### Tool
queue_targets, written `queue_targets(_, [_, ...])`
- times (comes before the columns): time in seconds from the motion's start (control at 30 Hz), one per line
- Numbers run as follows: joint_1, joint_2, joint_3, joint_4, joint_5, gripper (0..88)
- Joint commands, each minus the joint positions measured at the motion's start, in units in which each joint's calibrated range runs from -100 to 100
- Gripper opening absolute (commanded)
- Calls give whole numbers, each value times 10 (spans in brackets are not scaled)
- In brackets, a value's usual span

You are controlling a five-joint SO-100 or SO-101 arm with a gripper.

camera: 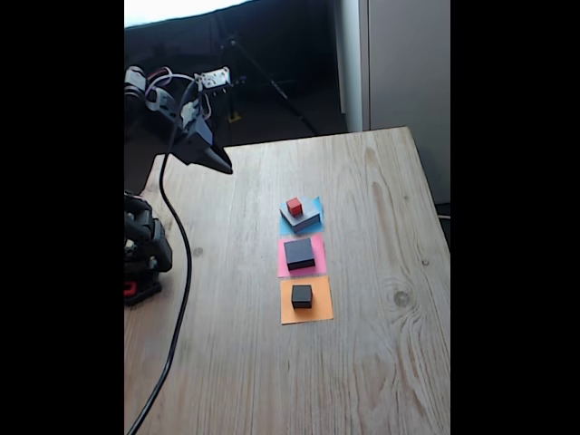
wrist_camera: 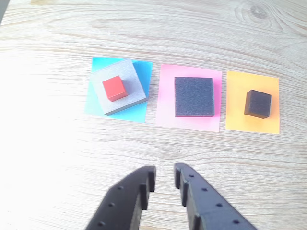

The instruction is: Tower of hanoi

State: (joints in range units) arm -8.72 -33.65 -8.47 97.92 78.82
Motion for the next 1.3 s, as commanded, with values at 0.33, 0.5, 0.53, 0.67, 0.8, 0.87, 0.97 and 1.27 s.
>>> queue_targets(0.33, [-91,-81,46,14,-61,3])
queue_targets(0.5, [-110,-99,97,10,33,3])
queue_targets(0.53, [-107,-100,114,-2,46,20])
queue_targets(0.67, [-90,-98,191,-70,105,49])
queue_targets(0.8, [-76,-102,256,-140,137,73])
queue_targets(0.87, [-68,-103,286,-171,167,102])
queue_targets(0.97, [-56,-103,324,-225,190,188])
queue_targets(1.27, [-19,-101,495,-475,212,432])
